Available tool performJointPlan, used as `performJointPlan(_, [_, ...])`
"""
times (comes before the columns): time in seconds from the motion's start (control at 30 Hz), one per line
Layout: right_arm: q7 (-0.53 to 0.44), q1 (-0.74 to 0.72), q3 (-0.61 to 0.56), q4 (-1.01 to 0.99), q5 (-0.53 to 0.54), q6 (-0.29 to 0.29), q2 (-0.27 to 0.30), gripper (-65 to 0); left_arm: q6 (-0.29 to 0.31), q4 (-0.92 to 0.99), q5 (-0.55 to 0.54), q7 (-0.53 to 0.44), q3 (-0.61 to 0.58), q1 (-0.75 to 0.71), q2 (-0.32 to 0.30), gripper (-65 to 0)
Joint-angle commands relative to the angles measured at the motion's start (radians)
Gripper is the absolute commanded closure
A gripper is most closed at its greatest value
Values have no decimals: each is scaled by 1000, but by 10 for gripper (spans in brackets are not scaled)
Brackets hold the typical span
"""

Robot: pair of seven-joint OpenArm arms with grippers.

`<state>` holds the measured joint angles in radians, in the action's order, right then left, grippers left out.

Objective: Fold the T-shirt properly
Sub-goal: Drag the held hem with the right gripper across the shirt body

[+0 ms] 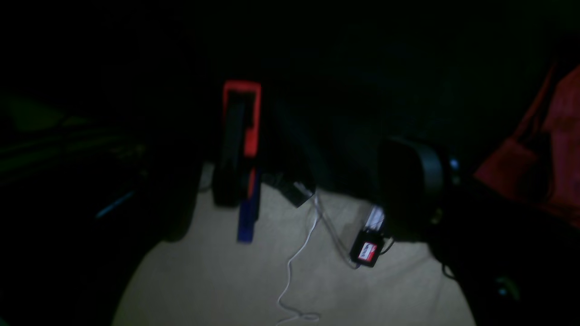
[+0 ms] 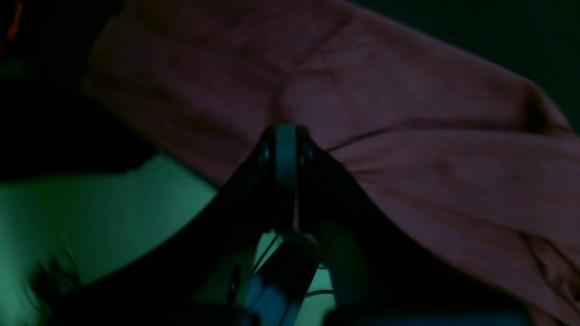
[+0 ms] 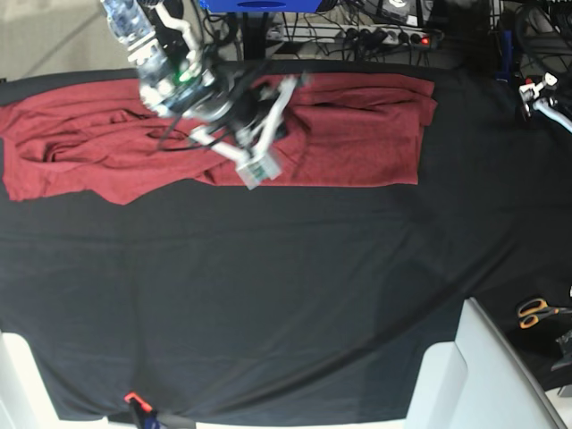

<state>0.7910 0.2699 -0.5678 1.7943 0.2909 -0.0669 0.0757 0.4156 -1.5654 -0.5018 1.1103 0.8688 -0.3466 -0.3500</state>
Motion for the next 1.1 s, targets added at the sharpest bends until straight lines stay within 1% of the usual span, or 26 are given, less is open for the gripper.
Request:
performJointPlan(0.0, [-15, -13, -36, 34, 17, -1, 2, 0, -2, -13, -7, -9, 7, -4, -21, -587])
performJointPlan(0.07, [-15, -17, -77, 49, 17, 3, 26, 0, -2, -19, -8, -9, 7, -4, -21, -587])
performJointPlan(0.1, [-15, -19, -91, 52, 17, 16, 31, 0, -2, -16, -8, -9, 7, -4, -21, -587])
performJointPlan(0.17, [-15, -25, -110, 48, 17, 42, 34, 0, -2, -13, -8, -11, 7, -4, -21, -587])
performJointPlan(0.27, [-15, -34, -108, 46, 17, 52, 34, 0, -2, -13, -8, -11, 7, -4, -21, -587])
performJointPlan(0.33, [-17, -37, -103, 49, 15, 86, 36, 0, -2, -11, -4, -11, 10, -7, -21, -587])
performJointPlan(0.37, [-17, -44, -103, 49, 6, 114, 39, 0, -2, -10, -1, -11, 11, -13, -22, -587])
performJointPlan(0.4, [-17, -51, -105, 49, -9, 151, 54, 0, -2, -10, 1, -12, 13, -18, -30, -587])
performJointPlan(0.47, [-15, -56, -114, 48, -38, 198, 77, -3, -2, 1, 12, -46, 14, -65, -53, -587])
performJointPlan(0.5, [-15, -53, -116, 46, -55, 204, 78, -14, -2, 18, 27, -78, 14, -85, -62, -587])
performJointPlan(0.53, [-11, -51, -117, 45, -71, 204, 80, -41, -2, 39, 45, -109, 14, -98, -68, -587])
performJointPlan(0.57, [-9, -51, -128, 42, -85, 201, 82, -83, -2, 69, 67, -140, 14, -108, -74, -587])
performJointPlan(0.6, [-9, -53, -149, 37, -97, 201, 85, -135, -2, 96, 85, -164, 14, -115, -79, -587])
performJointPlan(0.63, [-9, -59, -182, 29, -117, 204, 100, -201, -2, 128, 105, -190, 14, -122, -79, -587])
performJointPlan(0.7, [-9, -79, -261, 14, -175, 206, 112, -323, -2, 179, 128, -226, 14, -127, -79, -587])
performJointPlan(0.73, [-9, -87, -298, 2, -204, 206, 114, -365, -2, 198, 131, -238, 14, -127, -79, -587])
performJointPlan(0.77, [-9, -93, -334, -15, -236, 207, 112, -386, -1, 219, 130, -249, 14, -128, -79, -587])
performJointPlan(0.87, [-9, -102, -386, -47, -296, 207, 91, -371, -1, 231, 127, -253, 14, -128, -73, -587])
performJointPlan(0.97, [-9, -102, -389, -81, -333, 207, 62, -369, -1, 230, 125, -253, 13, -128, -68, -587])
performJointPlan(1.07, [-9, -116, -386, -103, -345, 203, 39, -369, -1, 228, 125, -253, 13, -128, -57, -587])
